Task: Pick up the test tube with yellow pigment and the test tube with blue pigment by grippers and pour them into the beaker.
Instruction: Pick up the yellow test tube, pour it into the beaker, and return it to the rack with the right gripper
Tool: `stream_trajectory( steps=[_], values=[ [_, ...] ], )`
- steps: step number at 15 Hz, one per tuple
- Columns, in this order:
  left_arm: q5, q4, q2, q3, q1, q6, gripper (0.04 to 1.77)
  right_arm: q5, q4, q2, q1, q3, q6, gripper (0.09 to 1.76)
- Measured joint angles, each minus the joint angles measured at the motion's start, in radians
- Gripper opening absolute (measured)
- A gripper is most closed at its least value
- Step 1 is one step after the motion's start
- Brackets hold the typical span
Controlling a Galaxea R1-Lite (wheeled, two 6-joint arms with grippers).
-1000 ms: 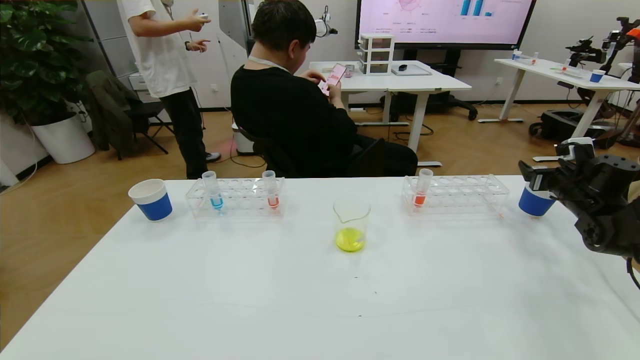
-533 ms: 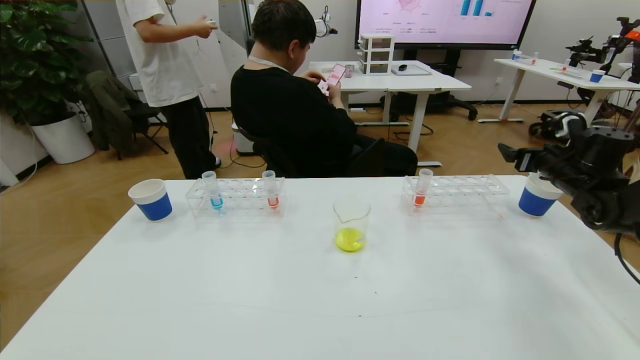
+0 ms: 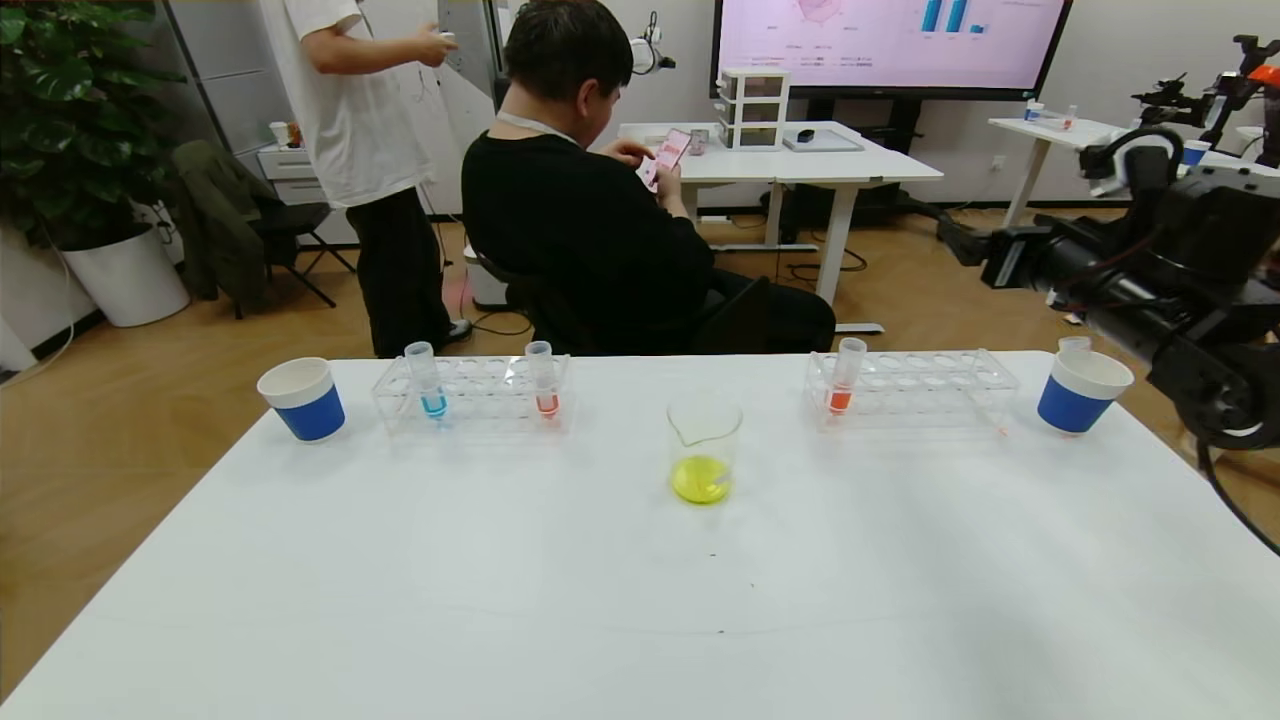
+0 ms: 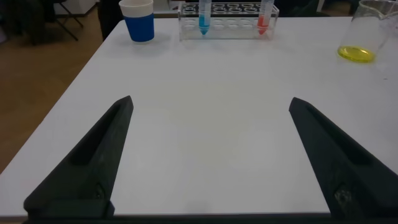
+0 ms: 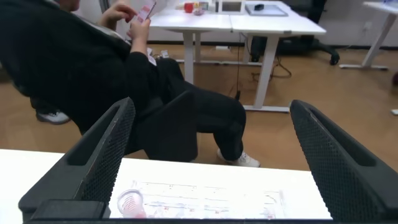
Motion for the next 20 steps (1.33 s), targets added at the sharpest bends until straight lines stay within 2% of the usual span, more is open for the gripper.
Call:
stream_trajectory(
  steps=[6, 10, 14, 16, 20],
  values=[
    [0.0, 0.0, 0.0, 0.0, 0.0, 0.0, 1.75, 0.013, 0.033, -0.417, -0.064, 0.192, -0.051, 1.74],
    [0.0, 0.0, 0.0, 0.0, 0.0, 0.0, 1.75, 0.017, 0.053, -0.764, -0.004, 0.426, -0.072, 1.74],
    [0.0, 0.0, 0.0, 0.0, 0.0, 0.0, 1.75, 0.015, 0.073, -1.107, 0.003, 0.693, -0.184, 1.74],
    [0.0, 0.0, 0.0, 0.0, 0.0, 0.0, 1.75, 0.014, 0.148, -1.253, -0.003, 0.76, -0.202, 1.74],
    [0.0, 0.0, 0.0, 0.0, 0.0, 0.0, 1.75, -0.007, 0.396, -1.515, -0.044, 0.8, -0.26, 1.74]
  ],
)
